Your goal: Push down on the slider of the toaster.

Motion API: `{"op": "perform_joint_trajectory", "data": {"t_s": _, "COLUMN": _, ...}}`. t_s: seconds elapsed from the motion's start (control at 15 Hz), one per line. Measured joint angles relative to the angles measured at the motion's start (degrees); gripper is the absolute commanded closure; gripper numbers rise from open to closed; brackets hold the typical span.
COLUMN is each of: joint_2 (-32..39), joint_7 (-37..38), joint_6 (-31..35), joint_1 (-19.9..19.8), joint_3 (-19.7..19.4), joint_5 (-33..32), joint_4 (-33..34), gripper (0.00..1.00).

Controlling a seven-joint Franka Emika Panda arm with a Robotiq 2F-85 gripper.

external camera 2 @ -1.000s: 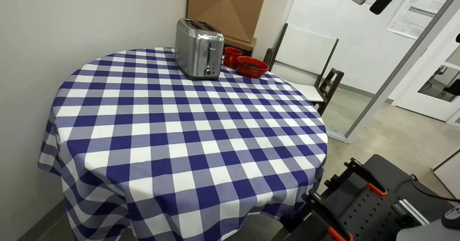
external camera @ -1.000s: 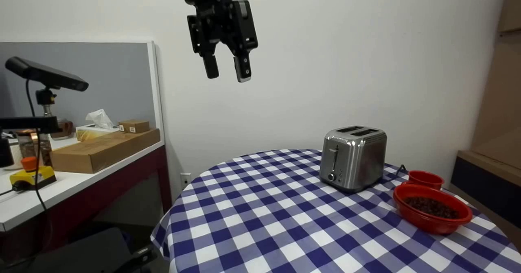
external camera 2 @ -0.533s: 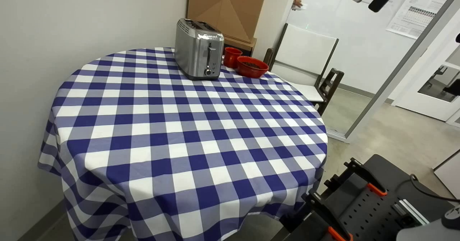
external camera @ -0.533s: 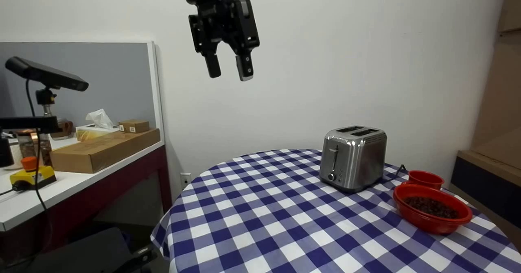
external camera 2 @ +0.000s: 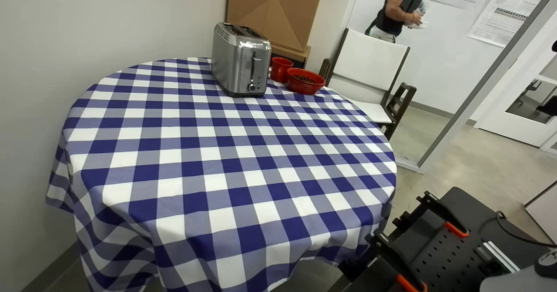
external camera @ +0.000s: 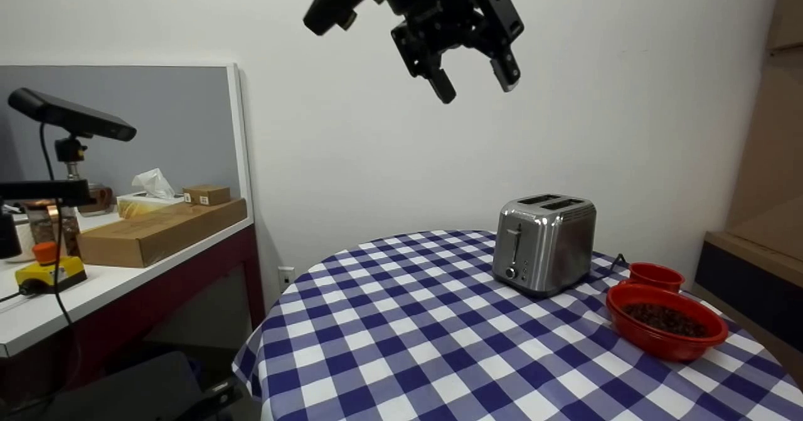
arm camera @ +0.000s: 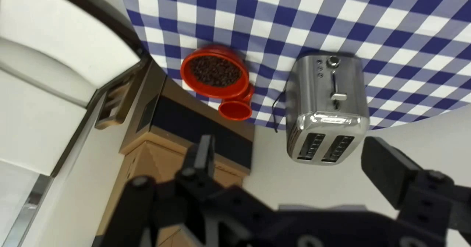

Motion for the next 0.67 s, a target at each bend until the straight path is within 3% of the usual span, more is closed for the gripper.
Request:
{"op": "perform_joint_trajectory", "data": {"t_s": 0.2, "joint_2": 10.3, "joint_7": 4.4, "joint_6": 11.7, "joint_1": -8.3, "joint_3": 6.2, "joint_5": -5.3, "joint_4": 1.8, "gripper": 0.0}}
{"op": "perform_joint_trajectory", "data": {"t_s": 0.33, "joint_2": 17.1, "joint_7": 9.2, "joint_6": 14.9, "joint_1": -16.2, "joint_3": 13.1, "joint_5": -10.2, "joint_4": 5.1, "gripper": 0.0}}
{"op": "perform_joint_trajectory", "data": {"t_s": 0.53, "joint_2": 25.1, "joint_7": 19.1, "joint_6": 14.5, "joint_1": -29.6, "joint_3": 25.6, "joint_5": -20.8, "joint_4": 12.6, "gripper": 0.0}}
{"op": "perform_joint_trajectory", "data": {"t_s": 0.67, "joint_2": 28.9, "joint_7": 26.3, "joint_6": 11.4, "joint_1": -35.8, "joint_3": 32.5, "joint_5": -28.4, "joint_4": 18.2, "gripper": 0.0}}
